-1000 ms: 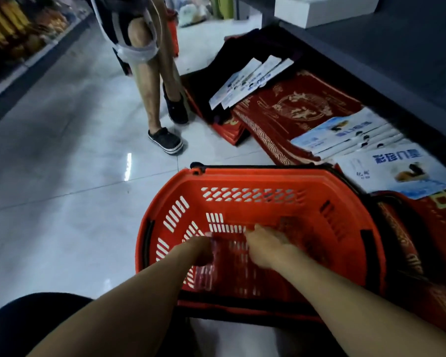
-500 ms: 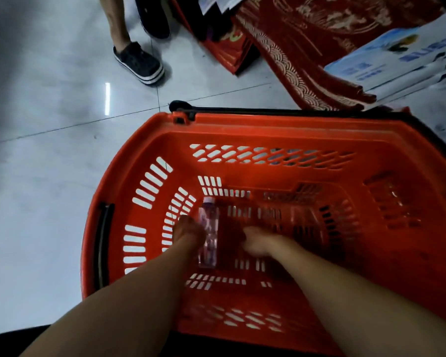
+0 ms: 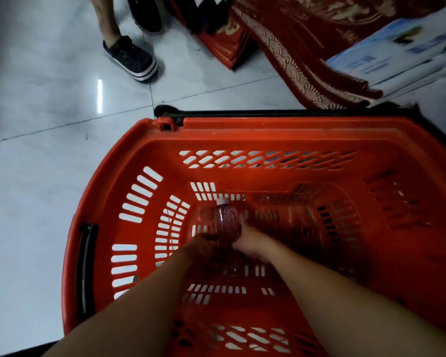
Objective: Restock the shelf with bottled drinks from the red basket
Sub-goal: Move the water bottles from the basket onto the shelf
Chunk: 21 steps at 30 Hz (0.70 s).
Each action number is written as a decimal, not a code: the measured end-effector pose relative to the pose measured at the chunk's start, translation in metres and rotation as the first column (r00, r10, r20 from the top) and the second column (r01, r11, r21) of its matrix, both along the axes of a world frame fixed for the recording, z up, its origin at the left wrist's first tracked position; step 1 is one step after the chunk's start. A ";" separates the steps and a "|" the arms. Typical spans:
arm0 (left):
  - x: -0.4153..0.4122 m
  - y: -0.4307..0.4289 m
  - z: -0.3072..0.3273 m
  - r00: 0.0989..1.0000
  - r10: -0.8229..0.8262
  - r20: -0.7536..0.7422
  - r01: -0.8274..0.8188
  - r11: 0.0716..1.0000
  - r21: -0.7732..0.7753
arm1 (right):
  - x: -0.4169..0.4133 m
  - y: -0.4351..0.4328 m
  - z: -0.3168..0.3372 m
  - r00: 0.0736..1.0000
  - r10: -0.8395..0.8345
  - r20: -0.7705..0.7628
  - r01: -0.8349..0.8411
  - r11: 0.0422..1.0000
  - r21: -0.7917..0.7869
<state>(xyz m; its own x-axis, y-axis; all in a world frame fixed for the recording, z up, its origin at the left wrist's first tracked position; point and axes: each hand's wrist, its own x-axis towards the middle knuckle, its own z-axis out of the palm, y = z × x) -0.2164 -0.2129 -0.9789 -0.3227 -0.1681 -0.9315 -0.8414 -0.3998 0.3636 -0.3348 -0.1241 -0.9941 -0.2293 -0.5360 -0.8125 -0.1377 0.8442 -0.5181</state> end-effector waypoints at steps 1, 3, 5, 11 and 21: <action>-0.001 -0.001 0.009 1.000 -0.009 -0.022 0.009 1.000 0.027 | -0.006 0.003 0.014 0.999 -0.018 0.031 0.019 1.000 -0.020; -0.004 -0.001 0.017 0.996 -0.027 -0.083 0.031 0.999 0.045 | -0.016 0.012 0.035 0.997 -0.058 0.052 0.059 0.998 -0.019; -0.008 0.005 0.033 0.983 -0.042 -0.176 0.053 0.997 0.055 | -0.024 0.022 0.056 0.988 -0.129 0.083 0.132 0.991 -0.026; -0.031 0.024 0.109 0.890 -0.023 -0.456 0.054 0.997 0.057 | -0.038 0.059 0.143 0.951 -0.303 0.067 0.310 0.924 -0.225; -0.100 0.102 0.275 0.493 -0.175 -0.852 0.107 0.984 -0.140 | -0.069 0.172 0.315 0.768 -0.622 -0.155 0.324 0.585 -0.743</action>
<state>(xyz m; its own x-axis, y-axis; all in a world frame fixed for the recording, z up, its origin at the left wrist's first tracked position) -0.3165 -0.1112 -0.7036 -0.9813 -0.0882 -0.1710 -0.1438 -0.2542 0.9564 -0.4040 0.0479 -0.6787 -0.7987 -0.5943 -0.0945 -0.1190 0.3099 -0.9433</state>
